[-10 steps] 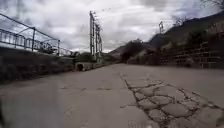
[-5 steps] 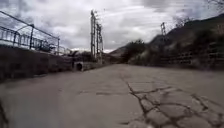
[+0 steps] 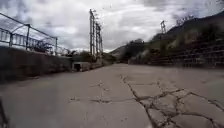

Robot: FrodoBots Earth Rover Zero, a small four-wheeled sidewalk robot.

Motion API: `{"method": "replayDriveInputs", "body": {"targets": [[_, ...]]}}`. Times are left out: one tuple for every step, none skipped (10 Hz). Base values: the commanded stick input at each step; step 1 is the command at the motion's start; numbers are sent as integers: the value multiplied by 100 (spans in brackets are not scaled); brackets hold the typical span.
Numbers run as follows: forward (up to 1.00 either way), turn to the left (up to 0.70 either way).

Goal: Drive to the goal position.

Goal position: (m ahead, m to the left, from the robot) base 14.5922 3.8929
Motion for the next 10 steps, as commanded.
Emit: {"method": "replayDriveInputs", "body": {"targets": [[70,0],[70,0],[70,0],[70,0],[70,0],[70,0],[70,0],[70,0],[70,0],[70,0]]}}
